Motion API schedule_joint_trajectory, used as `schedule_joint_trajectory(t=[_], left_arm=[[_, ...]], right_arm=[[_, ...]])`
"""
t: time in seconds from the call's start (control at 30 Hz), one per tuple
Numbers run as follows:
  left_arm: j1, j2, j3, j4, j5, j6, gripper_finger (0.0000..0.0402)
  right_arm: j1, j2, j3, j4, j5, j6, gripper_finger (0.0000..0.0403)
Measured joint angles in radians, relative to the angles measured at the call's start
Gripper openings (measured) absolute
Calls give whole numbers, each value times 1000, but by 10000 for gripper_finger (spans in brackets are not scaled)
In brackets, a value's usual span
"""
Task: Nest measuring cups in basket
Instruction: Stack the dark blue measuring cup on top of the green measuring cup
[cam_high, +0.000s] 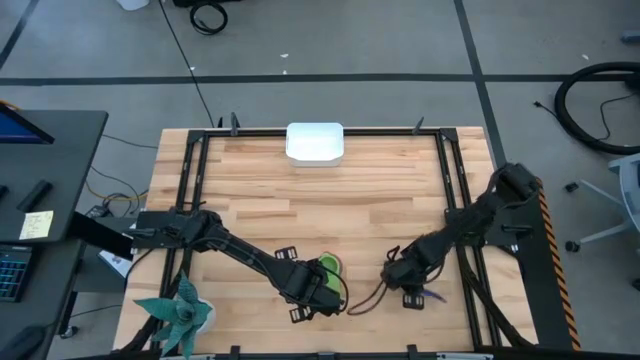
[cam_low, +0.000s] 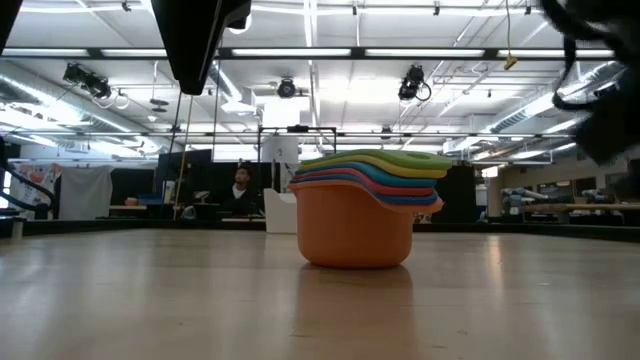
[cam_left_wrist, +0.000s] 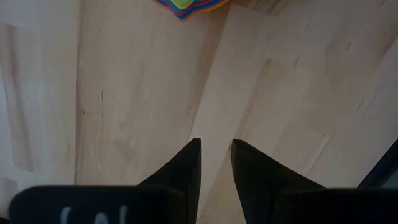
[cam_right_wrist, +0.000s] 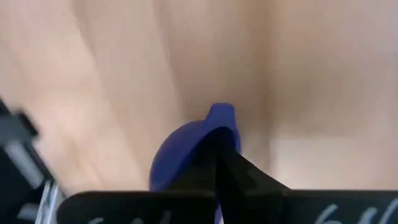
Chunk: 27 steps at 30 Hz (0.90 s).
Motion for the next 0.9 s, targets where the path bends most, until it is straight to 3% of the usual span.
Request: schedule_joint_trajectory(t=[0.3, 0.47, 0.9], left_arm=[[0, 0, 0, -1, 0, 0, 94], [0, 0, 0, 0, 0, 24, 94], [10, 0, 0, 0, 0, 26, 94]], right_arm=[[-23, -205, 3, -109, 120, 51, 2], [-28, -265, 4, -126, 107, 65, 7], [-52, -201, 5, -157, 220, -53, 114]])
